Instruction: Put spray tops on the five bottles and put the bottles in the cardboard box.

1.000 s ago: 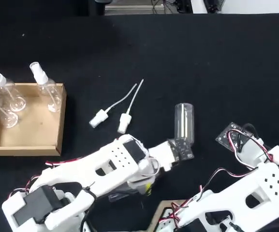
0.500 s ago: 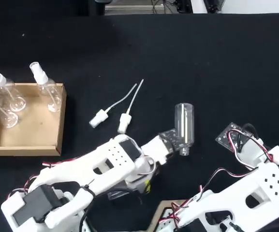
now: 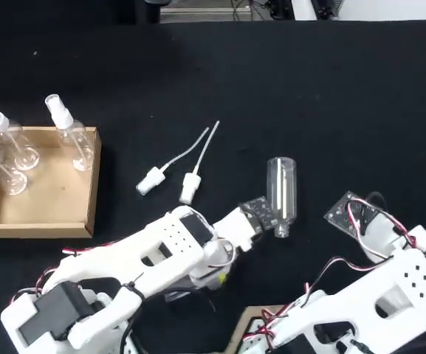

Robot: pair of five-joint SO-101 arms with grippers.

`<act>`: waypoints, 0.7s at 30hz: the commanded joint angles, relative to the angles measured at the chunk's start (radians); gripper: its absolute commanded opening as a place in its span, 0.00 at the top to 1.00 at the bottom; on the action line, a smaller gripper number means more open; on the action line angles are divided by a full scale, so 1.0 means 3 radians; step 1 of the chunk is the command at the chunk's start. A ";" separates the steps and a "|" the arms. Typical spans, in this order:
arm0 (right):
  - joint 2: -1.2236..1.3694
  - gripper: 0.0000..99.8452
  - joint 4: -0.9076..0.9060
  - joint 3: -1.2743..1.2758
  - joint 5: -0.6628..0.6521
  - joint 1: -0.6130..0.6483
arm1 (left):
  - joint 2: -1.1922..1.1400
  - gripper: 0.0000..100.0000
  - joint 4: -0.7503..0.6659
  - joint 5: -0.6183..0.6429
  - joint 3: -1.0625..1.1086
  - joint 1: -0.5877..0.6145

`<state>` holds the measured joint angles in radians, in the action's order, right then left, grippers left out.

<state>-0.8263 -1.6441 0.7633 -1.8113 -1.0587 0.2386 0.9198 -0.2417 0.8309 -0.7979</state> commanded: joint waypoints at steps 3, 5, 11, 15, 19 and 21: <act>-0.0130 0.64 -0.0281 -0.0018 0.0041 0.0097 | 0.0184 0.94 0.0026 0.0056 -0.0095 0.0013; -0.0136 0.64 -0.0317 0.0023 0.0281 0.0286 | 0.0245 0.98 0.0143 0.0041 -0.0217 0.0028; -0.0136 0.64 -0.0072 0.0120 0.1463 0.1115 | 0.0772 0.97 0.0859 -0.0031 -0.0483 0.0100; -0.0136 0.68 0.0020 0.0095 0.2092 0.1606 | 0.1202 0.97 0.0936 -0.0266 -0.0355 0.0448; -0.0136 0.80 0.0020 0.0095 0.2409 0.2102 | 0.1683 0.97 0.1089 -0.0317 -0.0222 0.0642; -0.0136 0.81 0.0031 0.0090 0.2475 0.2271 | 0.1954 0.97 0.1238 -0.0399 -0.0233 0.0662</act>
<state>-0.8263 -1.6548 0.8017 -1.1086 -0.4588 0.6605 1.2221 -0.3199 0.7756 -0.6291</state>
